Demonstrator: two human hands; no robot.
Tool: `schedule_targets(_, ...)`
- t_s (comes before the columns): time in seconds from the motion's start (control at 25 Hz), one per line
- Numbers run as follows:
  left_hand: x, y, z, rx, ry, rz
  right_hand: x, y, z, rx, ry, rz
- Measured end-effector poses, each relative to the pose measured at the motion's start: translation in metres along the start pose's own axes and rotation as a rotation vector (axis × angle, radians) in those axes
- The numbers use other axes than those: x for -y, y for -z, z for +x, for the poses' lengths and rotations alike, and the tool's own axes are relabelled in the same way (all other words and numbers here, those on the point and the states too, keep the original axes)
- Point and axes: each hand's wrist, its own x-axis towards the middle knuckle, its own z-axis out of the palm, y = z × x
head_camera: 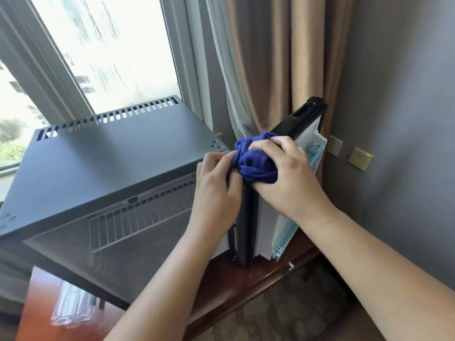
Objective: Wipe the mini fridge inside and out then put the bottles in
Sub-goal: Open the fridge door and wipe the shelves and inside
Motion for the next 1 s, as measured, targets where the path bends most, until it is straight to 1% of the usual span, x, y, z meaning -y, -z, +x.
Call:
schedule_targets(0.08,0.007,-0.005,-0.017,-0.054,0.011,-0.134,0.003,-0.005,-0.013,-0.06,0.067,-0.08)
schedule_targets(0.16,0.019,-0.009,-0.035,-0.095,0.022,-0.209,0.005,-0.016,-0.029,-0.098,0.125,-0.186)
schedule_targets(0.24,0.033,-0.014,-0.05,-0.089,0.063,-0.248,0.003,-0.034,-0.049,-0.114,0.154,-0.297)
schedule_targets(0.32,0.043,-0.022,-0.058,-0.048,0.144,-0.306,0.0,-0.048,-0.065,-0.127,0.144,-0.38)
schedule_targets(0.4,0.05,-0.026,-0.059,-0.036,0.189,-0.336,-0.004,-0.056,-0.072,-0.137,0.139,-0.414)
schedule_targets(0.52,0.055,-0.027,-0.061,-0.032,0.192,-0.37,-0.007,-0.056,-0.075,-0.138,0.178,-0.417)
schedule_targets(0.72,0.063,-0.025,-0.064,0.072,0.313,-0.473,-0.014,-0.055,-0.084,-0.103,0.246,-0.437)
schedule_targets(0.76,0.065,-0.025,-0.066,0.104,0.369,-0.495,-0.018,-0.058,-0.088,-0.073,0.253,-0.443)
schedule_targets(0.8,0.067,-0.025,-0.068,0.142,0.462,-0.544,-0.022,-0.061,-0.093,-0.027,0.257,-0.45)
schedule_targets(0.88,0.066,-0.022,-0.074,0.21,0.72,-0.774,-0.03,-0.07,-0.106,0.062,0.242,-0.457)
schedule_targets(0.92,0.063,-0.02,-0.076,0.234,0.81,-0.892,-0.031,-0.073,-0.111,0.09,0.226,-0.45)
schedule_targets(0.96,0.062,-0.019,-0.078,0.237,0.838,-0.951,-0.031,-0.075,-0.113,0.104,0.214,-0.438)
schedule_targets(1.0,0.059,-0.018,-0.077,0.242,0.824,-0.961,-0.03,-0.075,-0.113,0.11,0.214,-0.425)
